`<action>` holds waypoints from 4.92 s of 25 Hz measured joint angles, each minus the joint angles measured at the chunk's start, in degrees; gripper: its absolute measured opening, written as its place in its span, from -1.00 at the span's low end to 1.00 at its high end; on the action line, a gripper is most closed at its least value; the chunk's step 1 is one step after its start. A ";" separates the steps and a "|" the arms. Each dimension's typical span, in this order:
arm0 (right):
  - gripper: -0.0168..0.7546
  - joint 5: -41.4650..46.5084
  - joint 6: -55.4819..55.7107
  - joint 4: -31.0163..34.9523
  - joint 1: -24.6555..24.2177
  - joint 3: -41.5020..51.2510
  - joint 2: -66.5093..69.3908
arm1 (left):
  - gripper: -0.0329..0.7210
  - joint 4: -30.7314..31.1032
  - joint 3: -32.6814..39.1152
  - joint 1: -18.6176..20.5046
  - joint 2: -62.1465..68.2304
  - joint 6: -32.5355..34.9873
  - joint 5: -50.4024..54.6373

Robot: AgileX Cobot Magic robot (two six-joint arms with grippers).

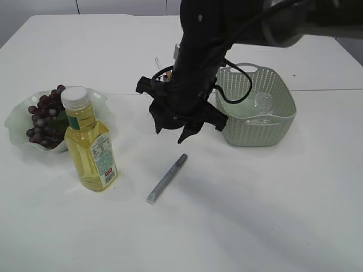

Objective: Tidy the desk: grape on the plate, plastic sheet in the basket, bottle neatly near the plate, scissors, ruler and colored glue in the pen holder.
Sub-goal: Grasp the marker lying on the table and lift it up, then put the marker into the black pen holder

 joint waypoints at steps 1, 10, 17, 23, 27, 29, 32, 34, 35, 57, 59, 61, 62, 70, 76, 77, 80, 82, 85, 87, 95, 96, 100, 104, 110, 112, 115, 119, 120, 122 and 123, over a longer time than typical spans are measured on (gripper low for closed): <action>-0.05 0.59 1.09 0.28 0.00 -0.72 1.20 | -0.10 0.00 0.00 0.00 0.00 0.00 0.00; -0.05 5.11 5.08 1.92 0.00 -8.18 10.61 | -0.10 0.99 0.00 0.00 0.00 0.00 0.00; -0.05 6.20 7.22 1.92 0.00 -9.12 14.66 | -0.10 1.43 0.00 0.00 0.00 0.00 0.00; -0.05 7.17 7.21 2.21 0.00 -9.16 16.88 | -0.10 1.43 0.00 0.00 0.00 0.00 0.00; -0.05 6.79 7.21 2.10 0.00 -9.16 17.50 | -0.10 1.43 0.00 0.00 0.00 0.00 0.00; -0.05 6.33 7.21 1.98 0.00 -9.16 17.78 | -0.10 1.43 0.00 0.00 0.00 0.00 0.00; -0.05 5.43 7.21 1.87 0.00 -9.16 17.93 | -0.10 1.43 0.00 0.00 0.00 0.00 0.00; -0.05 5.22 7.21 1.87 0.00 -9.16 18.03 | -0.10 1.43 0.00 0.00 0.00 0.00 -0.10; -0.06 5.17 7.21 1.87 0.00 -9.16 18.06 | -0.10 1.43 0.00 0.00 0.00 0.00 -0.19; -0.87 5.09 -7.35 6.70 -0.11 -9.88 19.02 | -0.10 1.43 0.00 0.00 0.00 0.00 -1.46; -0.87 5.97 -15.01 8.42 -0.11 -9.88 19.02 | -0.10 1.43 0.00 0.00 0.00 0.00 -2.17; -0.87 7.78 -21.94 8.53 -0.19 -9.77 18.88 | -0.10 1.43 0.00 0.00 0.00 0.00 -2.69; -0.87 8.95 -25.60 8.53 -0.33 -9.67 18.40 | -0.10 1.43 0.00 0.00 0.00 0.00 -2.92; -0.87 12.46 -39.52 7.23 -1.87 -9.67 10.92 | -0.10 1.43 0.00 0.00 0.00 0.00 -3.41; -0.87 11.52 -44.05 7.76 -2.52 -6.37 4.17 | -0.10 1.43 0.00 0.00 0.00 0.05 -3.51; -0.87 10.25 -44.99 8.02 -2.52 -3.95 2.29 | -0.10 1.43 0.00 0.00 0.00 0.05 -3.63; -0.88 3.53 -47.96 8.68 -2.66 5.95 -4.98 | -0.10 1.43 0.00 0.00 0.00 0.05 -3.63; -0.88 -0.80 -50.85 10.61 -3.56 13.28 -9.97 | -0.10 1.43 0.00 0.00 0.00 0.05 -3.75; -0.88 -8.06 -59.96 15.56 -5.92 23.25 -16.69 | -0.10 1.43 0.00 0.00 0.00 0.14 -3.85; -0.88 -11.81 -67.35 19.04 -7.84 27.94 -19.86 | -0.10 1.33 0.00 0.00 0.00 0.14 -3.85; -0.88 -26.27 -94.79 41.65 -15.79 30.35 -22.65 | -0.10 0.46 0.00 0.00 0.00 0.14 -2.37; -0.88 -27.91 -100.31 46.92 -16.24 30.35 -22.65 | -0.10 0.37 0.00 0.00 0.00 0.14 -1.98; -0.88 -31.31 -127.95 70.99 -16.24 30.10 -20.49 | -0.10 0.09 0.00 0.00 0.00 0.14 -1.44; -0.88 -32.83 -150.95 91.52 -16.24 26.78 -15.19 | -0.10 -0.04 0.00 0.00 0.00 0.14 -1.44; -0.88 -34.14 -159.17 95.78 -16.24 16.50 -6.07 | -0.10 -0.04 0.00 0.00 0.00 0.14 -1.33; -0.88 -33.99 -159.69 95.91 -16.24 12.51 -3.16 | -0.10 -0.04 0.00 0.00 0.00 0.14 -1.33; -0.88 -32.05 -159.83 95.91 -16.24 7.86 1.04 | -0.10 -0.04 0.00 0.00 0.00 0.14 -1.33; -0.88 -29.91 -160.03 95.91 -16.24 3.94 5.53 | -0.10 -0.04 0.00 0.00 0.00 0.14 -1.33; -0.88 -29.90 -160.25 95.91 -16.24 3.24 6.55 | -0.10 -0.04 0.00 0.00 0.00 0.14 -1.33; -0.88 -29.90 -161.66 95.91 -16.24 2.09 8.26 | -0.10 -0.04 0.00 0.00 0.00 0.14 -1.33; -0.88 -29.90 -162.33 95.91 -16.24 1.84 9.03 | -0.10 -0.04 0.00 0.00 0.00 0.14 -1.33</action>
